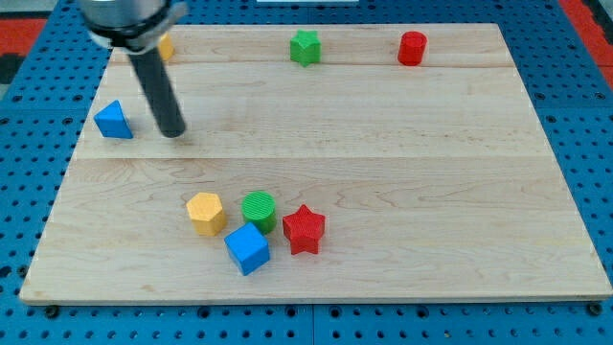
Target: Move your arm to the bottom center of the board
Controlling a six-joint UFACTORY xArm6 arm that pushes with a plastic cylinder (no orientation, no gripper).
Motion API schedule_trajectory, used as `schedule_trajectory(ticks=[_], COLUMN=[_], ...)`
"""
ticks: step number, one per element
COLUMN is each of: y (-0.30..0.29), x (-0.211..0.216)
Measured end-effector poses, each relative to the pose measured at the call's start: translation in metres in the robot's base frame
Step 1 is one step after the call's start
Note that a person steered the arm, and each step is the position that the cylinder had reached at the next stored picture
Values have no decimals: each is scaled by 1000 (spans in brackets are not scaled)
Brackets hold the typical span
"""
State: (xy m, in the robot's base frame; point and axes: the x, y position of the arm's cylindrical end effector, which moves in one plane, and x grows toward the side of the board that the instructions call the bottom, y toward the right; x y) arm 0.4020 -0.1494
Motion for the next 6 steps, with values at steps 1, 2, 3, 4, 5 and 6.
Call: schedule_trajectory(ticks=[1, 2, 3, 4, 5, 6], y=[91, 188, 258, 287, 279, 266], x=[-7, 15, 54, 88, 108, 118])
